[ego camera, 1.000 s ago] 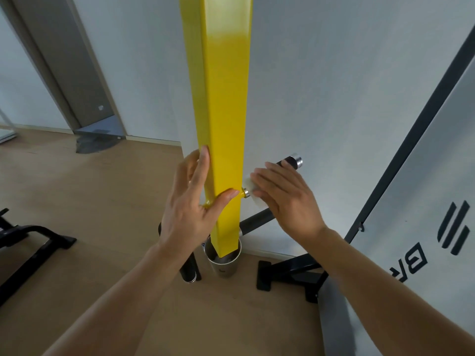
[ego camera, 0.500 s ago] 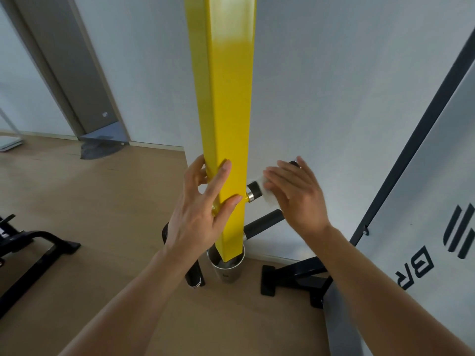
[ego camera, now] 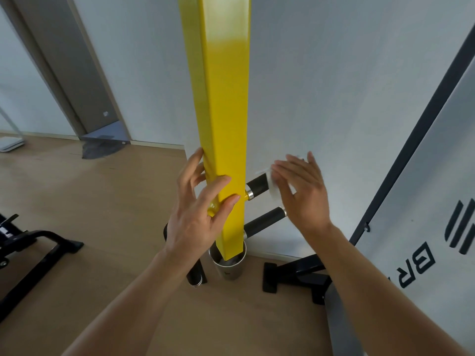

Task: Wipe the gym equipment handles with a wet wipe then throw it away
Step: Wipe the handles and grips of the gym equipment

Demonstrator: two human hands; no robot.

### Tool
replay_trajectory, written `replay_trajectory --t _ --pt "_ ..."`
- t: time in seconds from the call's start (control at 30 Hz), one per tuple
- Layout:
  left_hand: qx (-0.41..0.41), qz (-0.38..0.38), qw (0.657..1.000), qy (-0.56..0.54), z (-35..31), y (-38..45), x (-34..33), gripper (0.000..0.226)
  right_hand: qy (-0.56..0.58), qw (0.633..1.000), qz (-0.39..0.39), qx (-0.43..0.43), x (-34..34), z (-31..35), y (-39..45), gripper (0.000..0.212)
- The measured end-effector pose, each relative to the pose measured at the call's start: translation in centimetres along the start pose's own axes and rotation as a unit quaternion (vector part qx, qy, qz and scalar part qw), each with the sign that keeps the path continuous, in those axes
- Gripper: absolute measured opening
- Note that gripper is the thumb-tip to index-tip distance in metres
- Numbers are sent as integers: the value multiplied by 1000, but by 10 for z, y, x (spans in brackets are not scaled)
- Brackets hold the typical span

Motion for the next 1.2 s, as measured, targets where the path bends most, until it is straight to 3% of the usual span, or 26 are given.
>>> replay_trajectory --t 0.07,0.17,0.37,0.47,0.67,0.8,0.9,1.0,1.1,1.2 --pt "-5 10 1000 8 0 -2 -1 39 -3 1000 -13 -26 2 -5 2 21" --pt "-17 -7 998 62 -3 -2 0 38 17 1000 18 19 -8 13 -6 25" --pt "-124 -6 980 153 -19 -5 -2 34 12 999 25 35 -7 8 0 24" --pt "-114 5 983 143 -17 -3 -3 36 16 1000 20 9 -4 1 4 25" --pt "-119 11 981 153 -13 -7 -5 28 47 993 63 89 -11 20 -6 24" --pt "-119 -1 981 153 -12 -6 -5 30 2 1000 9 8 0 -13 5 19" --pt "-83 -71 988 107 -8 -6 7 41 38 998 6 -54 -2 -5 -1 19" --pt "-28 -105 990 90 -1 -5 16 49 90 995 42 -21 -12 26 -12 24" --pt "-20 -103 991 86 -1 -3 18 51 65 996 60 29 -12 25 -10 24" --pt "-8 -101 993 67 0 -2 18 54 20 999 22 -14 -4 -2 2 21"
Point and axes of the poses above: each hand's wrist, its own y-axis towards the middle knuckle, its own x-axis out of the back of the hand, z = x × y, the point moved 7 cm from there along y, towards the middle knuckle, and after that the axes turned 4 degrees about -x, right-handed, at the moved point
